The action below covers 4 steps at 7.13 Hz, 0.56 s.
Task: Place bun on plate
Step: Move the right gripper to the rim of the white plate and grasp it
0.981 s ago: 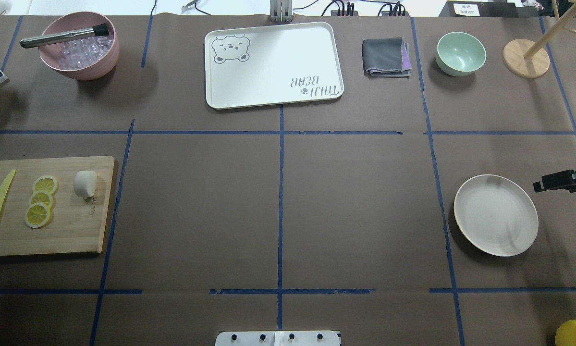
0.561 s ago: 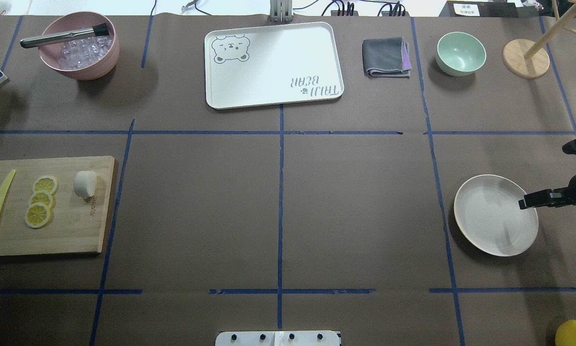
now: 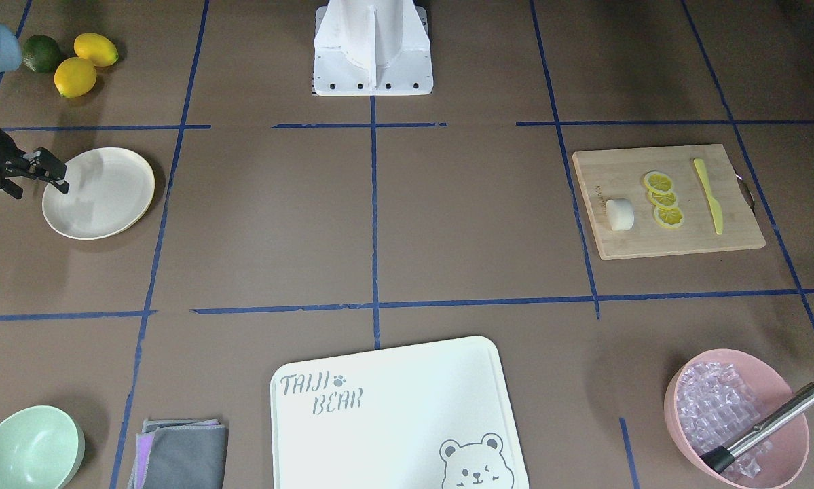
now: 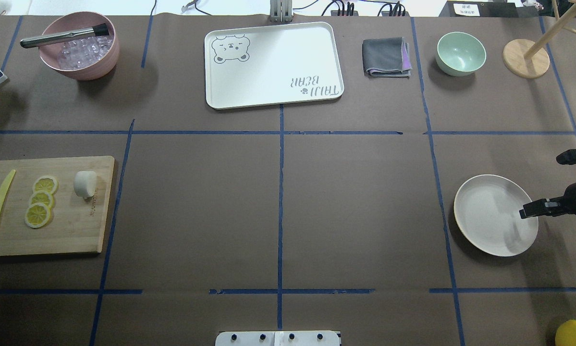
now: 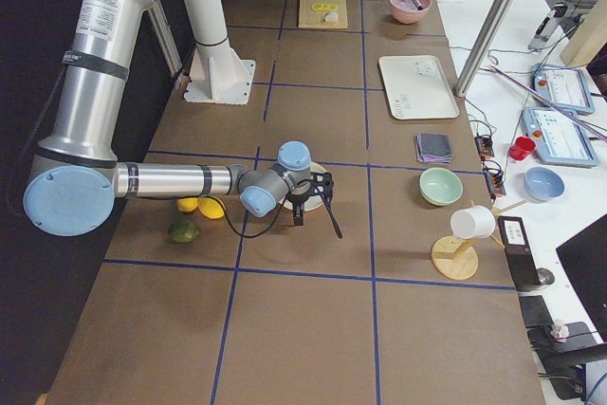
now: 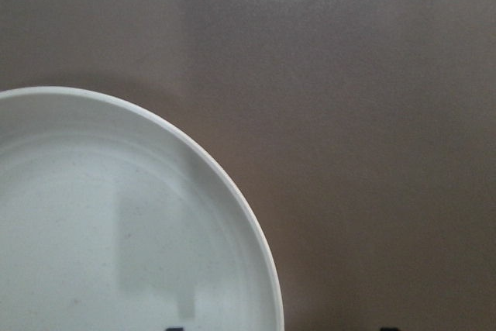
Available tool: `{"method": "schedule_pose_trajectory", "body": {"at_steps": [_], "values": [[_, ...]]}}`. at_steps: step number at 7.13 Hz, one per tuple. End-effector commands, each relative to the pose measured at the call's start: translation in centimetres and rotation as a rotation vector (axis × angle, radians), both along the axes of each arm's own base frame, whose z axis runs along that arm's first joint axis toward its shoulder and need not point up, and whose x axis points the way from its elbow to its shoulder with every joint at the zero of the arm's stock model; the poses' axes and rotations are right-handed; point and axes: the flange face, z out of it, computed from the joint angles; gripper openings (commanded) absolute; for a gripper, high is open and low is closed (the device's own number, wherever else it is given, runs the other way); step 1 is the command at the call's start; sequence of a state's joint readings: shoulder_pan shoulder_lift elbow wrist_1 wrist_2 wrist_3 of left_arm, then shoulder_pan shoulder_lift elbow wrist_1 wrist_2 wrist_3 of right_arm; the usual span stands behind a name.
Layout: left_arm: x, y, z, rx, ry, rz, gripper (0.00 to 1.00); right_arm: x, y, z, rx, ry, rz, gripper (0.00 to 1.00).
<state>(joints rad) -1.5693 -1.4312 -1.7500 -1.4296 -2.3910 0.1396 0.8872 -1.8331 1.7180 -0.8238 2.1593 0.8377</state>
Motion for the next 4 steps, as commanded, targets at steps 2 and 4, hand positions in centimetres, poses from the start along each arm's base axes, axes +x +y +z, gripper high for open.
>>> {"method": "schedule_pose_trajectory", "body": {"at_steps": [2,4], "values": [[0.0,-0.08,-0.08,0.002,0.0,0.0,1.0,-0.21,0.05,-0.18,-0.001,-0.006,-0.005,0.0],[0.0,-0.08,-0.08,0.002,0.0,0.0,1.0,-0.22,0.05,-0.31,0.003,-0.01,-0.007,0.0]]}}
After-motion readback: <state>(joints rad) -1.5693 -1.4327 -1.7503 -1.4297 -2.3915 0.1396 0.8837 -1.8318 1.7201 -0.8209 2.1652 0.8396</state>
